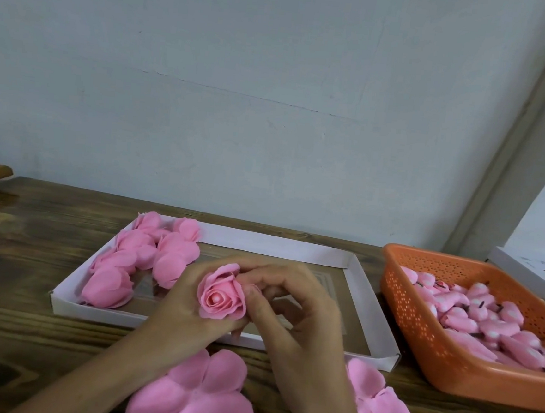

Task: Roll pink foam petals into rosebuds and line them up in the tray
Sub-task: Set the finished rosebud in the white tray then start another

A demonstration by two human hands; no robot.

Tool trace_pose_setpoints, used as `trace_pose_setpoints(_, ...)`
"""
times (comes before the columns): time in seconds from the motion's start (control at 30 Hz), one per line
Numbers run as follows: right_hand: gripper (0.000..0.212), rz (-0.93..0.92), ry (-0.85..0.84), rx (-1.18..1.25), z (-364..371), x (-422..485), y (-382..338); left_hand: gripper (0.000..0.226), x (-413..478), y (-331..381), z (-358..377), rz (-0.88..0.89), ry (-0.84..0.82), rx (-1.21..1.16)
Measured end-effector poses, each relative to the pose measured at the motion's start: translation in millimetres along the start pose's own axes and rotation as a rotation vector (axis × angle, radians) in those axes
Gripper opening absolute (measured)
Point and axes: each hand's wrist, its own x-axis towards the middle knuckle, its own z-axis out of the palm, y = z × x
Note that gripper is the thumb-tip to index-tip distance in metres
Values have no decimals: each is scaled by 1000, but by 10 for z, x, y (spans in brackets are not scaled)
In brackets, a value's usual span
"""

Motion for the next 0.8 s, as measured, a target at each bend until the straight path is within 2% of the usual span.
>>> trace_pose_setpoints(0.13,25,36,27,94,-16,4,-13,33,7,4,-11,9,-45,11)
trace_pose_setpoints(0.27,19,55,73,118,-23,4,-16,35,29,-59,-21,14,-79,81)
trace_pose_setpoints(0.43,20,52,78,106,-12,-1,-28,29,31,-94,-5,41,-34,118)
trace_pose_setpoints(0.67,24,16,74,56,5,-10,-24,40,46,-100,-11,59,-138,77)
trace_pose_setpoints(0.73,25,3,53,5,-3,-7,-25,38,43,-111,-2,61,-129,97)
trace_pose_setpoints(0.8,28,0,18,-19,-10,0,-28,25,48,-102,39,38,-50,106)
